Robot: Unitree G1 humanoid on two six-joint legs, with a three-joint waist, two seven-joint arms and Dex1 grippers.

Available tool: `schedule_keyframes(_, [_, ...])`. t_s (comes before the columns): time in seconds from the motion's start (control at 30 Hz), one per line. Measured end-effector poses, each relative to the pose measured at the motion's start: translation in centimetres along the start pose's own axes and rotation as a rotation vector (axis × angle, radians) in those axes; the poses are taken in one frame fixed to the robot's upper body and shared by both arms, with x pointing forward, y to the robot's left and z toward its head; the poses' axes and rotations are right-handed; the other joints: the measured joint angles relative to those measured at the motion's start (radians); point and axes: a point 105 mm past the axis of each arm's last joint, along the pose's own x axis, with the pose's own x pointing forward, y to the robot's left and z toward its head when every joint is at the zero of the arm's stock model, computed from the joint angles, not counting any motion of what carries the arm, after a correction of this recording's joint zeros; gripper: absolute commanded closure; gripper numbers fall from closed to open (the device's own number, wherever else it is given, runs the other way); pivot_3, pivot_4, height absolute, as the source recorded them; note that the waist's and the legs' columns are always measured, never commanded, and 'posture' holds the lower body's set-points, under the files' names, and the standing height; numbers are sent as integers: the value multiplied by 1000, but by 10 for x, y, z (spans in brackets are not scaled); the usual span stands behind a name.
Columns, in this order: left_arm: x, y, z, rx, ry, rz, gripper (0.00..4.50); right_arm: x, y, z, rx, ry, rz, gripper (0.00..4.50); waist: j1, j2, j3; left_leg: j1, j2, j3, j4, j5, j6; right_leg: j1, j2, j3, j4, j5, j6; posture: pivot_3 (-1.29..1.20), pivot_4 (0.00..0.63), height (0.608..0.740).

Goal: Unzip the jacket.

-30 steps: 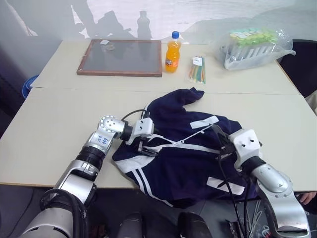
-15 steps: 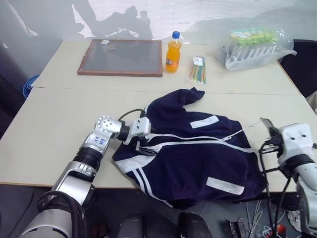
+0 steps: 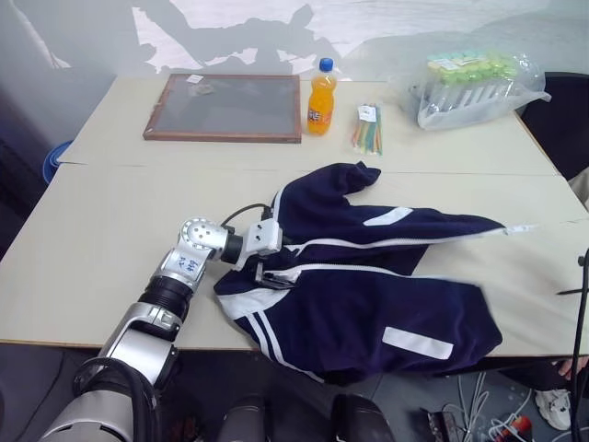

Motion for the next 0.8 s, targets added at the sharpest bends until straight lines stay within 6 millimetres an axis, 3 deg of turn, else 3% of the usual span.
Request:
schedule_keyframes(0.07, [-2, 0, -1, -6, -1, 7, 0, 7, 11, 2, -12, 6, 61, 4489, -2, 0, 0, 0, 0, 0, 0, 0, 0, 0, 0, 0, 0, 0, 0, 0, 150, 740])
schedule_keyframes(0.17, [-7, 0, -3, -41, 0, 24, 0, 14, 58, 12, -48, -12, 293, 4489, -16, 0, 0, 0, 1, 0, 0, 0, 0, 0, 0, 0, 0, 0, 0, 0, 150, 740])
schedule_keyframes(0.23, [-12, 2, -2, -92, -7, 39, 0, 10, 99, 15, -130, -8, 518, 4489, -22, 1, 0, -1, 1, 0, 0, 0, -1, -1, 0, 0, 0, 0, 0, 0, 150, 740])
schedule_keyframes(0.33, [-33, 7, 1, -142, -5, 67, 0, 2, 131, 17, -274, 3, 771, 3905, -24, 2, 2, -2, 0, 0, -1, 0, 0, -3, 0, 0, 0, 0, 0, 0, 150, 740])
schedule_keyframes(0.43, [-72, 13, 8, -191, 1, 95, 0, 0, 125, 31, -413, 22, 922, 3018, -24, 4, 4, -3, 0, 0, -1, 0, 0, -3, 0, -1, -1, 0, 0, 0, 150, 740])
schedule_keyframes(0.53, [-111, 15, 21, -214, -5, 132, 0, -3, 107, 47, -503, 43, 1011, 1947, -23, 4, 4, -3, 1, 0, -2, 0, 0, -3, 0, -1, -2, 0, 0, 0, 150, 740])
schedule_keyframes(0.63, [-140, 10, 30, -227, 11, 134, 0, -10, 95, 51, -536, 88, 1102, 984, -24, 3, 5, -3, 1, 0, -1, 0, 0, -2, 0, -1, -2, 0, 0, 0, 150, 740])
schedule_keyframes(0.7, [-170, 1, 29, -241, 79, 149, 0, -18, 76, 52, -529, 164, 1150, 279, -28, 6, 8, -3, 1, 1, -2, 0, -1, -3, 0, -1, -2, 0, 0, 0, 150, 740])
schedule_keyframes(0.73, [-183, 0, 28, -246, 109, 182, 0, -20, 65, 55, -518, 189, 1147, 13, -28, 7, 8, -3, 1, 1, -2, 0, -1, -4, 0, 0, -2, 0, 0, 0, 150, 740])
schedule_keyframes(0.8, [-203, -3, 29, -236, 158, 229, 0, -21, 49, 68, -491, 196, 1116, 13, -30, 8, 9, -3, 1, 1, -2, 0, -1, -4, 0, 0, -2, 0, 0, 0, 150, 740])
